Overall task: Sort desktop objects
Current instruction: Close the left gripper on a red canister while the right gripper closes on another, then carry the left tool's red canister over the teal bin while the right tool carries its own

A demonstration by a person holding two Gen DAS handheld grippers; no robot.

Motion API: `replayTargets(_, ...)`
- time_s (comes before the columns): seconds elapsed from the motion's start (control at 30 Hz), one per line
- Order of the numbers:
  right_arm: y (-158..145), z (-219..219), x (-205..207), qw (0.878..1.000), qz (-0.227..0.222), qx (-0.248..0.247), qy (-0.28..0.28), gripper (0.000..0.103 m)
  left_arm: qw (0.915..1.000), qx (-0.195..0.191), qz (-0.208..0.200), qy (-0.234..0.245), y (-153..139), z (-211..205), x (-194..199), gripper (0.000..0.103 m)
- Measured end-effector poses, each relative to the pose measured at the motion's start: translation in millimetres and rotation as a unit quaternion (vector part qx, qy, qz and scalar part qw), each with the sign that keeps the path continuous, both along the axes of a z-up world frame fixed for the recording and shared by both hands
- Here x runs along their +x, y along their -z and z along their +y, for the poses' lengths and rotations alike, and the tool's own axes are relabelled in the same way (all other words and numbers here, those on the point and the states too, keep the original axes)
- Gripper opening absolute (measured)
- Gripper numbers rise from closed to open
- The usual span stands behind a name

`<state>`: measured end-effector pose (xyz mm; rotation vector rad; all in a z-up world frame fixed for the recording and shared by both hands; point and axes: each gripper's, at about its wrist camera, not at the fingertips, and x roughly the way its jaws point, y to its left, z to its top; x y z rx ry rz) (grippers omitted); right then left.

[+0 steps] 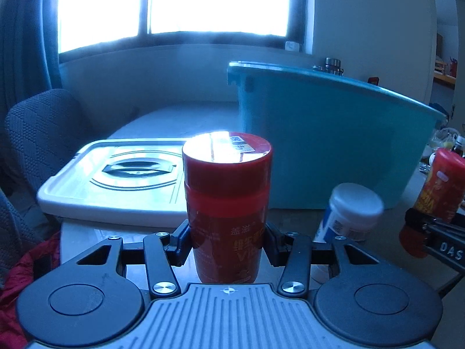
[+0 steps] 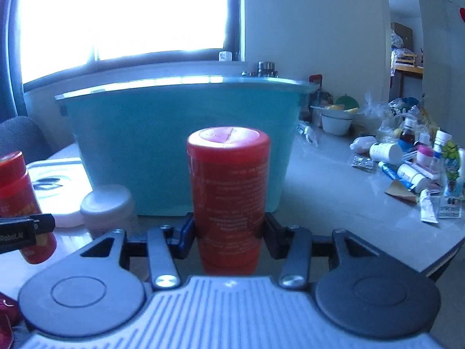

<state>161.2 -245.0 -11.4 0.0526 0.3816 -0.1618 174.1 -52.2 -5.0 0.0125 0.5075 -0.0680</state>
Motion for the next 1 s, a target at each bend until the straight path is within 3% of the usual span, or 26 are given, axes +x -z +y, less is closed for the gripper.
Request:
replayTargets(0.3, -21, -9, -66, 1.0, -0.016, 0.004, -0.012, 0.049, 1.0, 0.005, 0.005, -0.002, -15, -4, -64, 0.05)
replayTargets(0.57, -32, -15, -98, 1.0, -0.022, 0.008, -0.016, 0.049, 1.0, 0.005, 0.003, -0.001, -29, -10, -108, 0.05)
replayTargets(1.0, -68, -23, -101, 0.999, -0.051, 0.004, -0.017, 0.049, 0.9993, 0.008, -0.03, 0.019, -78, -31, -101, 0.05)
